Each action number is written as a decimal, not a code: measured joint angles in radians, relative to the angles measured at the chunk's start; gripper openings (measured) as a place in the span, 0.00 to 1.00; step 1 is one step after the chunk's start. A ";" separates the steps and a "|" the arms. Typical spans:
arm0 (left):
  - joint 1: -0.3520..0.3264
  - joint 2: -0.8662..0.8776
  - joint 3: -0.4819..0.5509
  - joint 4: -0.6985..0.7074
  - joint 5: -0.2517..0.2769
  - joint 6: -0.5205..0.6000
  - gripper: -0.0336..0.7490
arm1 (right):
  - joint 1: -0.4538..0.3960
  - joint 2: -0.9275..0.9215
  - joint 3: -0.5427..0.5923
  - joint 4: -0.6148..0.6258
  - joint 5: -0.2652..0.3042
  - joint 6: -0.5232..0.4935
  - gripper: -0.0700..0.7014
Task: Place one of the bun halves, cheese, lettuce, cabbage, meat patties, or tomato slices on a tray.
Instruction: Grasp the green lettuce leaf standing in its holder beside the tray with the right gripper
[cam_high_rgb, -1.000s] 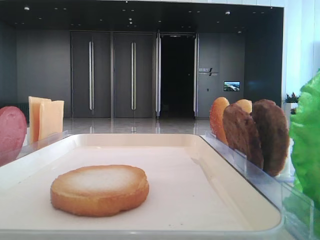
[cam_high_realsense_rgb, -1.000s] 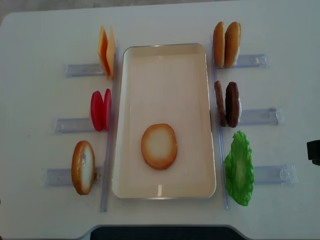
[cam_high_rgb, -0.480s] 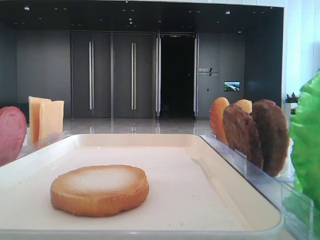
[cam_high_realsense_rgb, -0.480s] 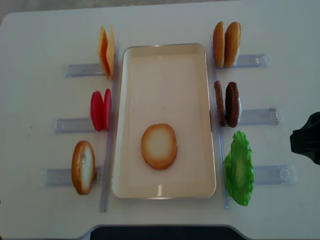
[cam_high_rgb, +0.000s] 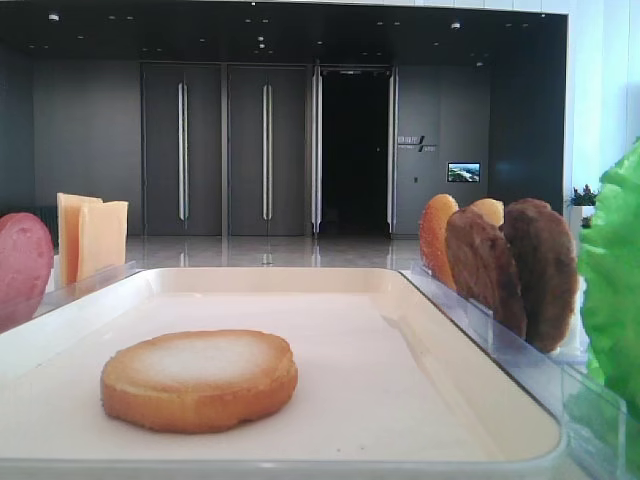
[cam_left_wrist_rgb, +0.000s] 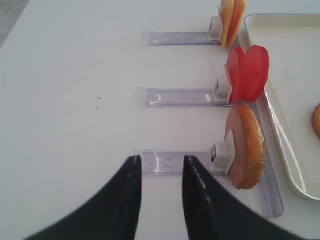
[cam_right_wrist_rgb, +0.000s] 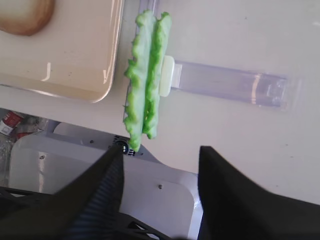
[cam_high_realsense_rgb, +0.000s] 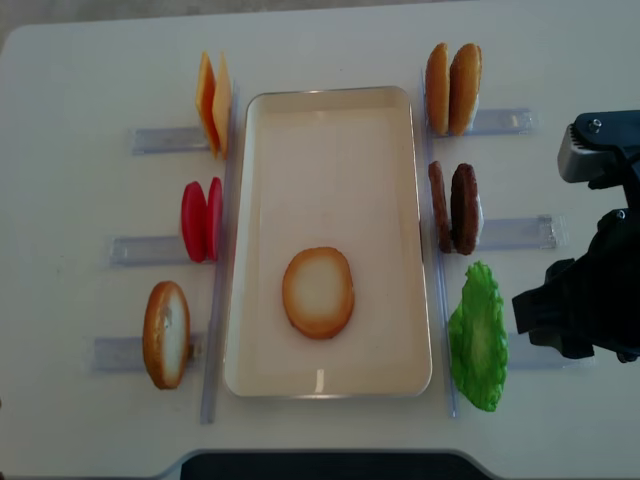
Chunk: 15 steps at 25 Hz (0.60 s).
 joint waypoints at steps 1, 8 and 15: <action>0.000 0.000 0.000 0.000 0.000 0.000 0.32 | 0.001 0.010 0.000 0.000 -0.008 0.003 0.56; 0.000 0.000 0.000 0.000 0.000 0.000 0.32 | 0.001 0.073 0.000 0.003 -0.088 0.008 0.56; 0.000 0.000 0.000 0.000 0.000 0.000 0.32 | 0.001 0.131 0.000 0.023 -0.129 0.008 0.56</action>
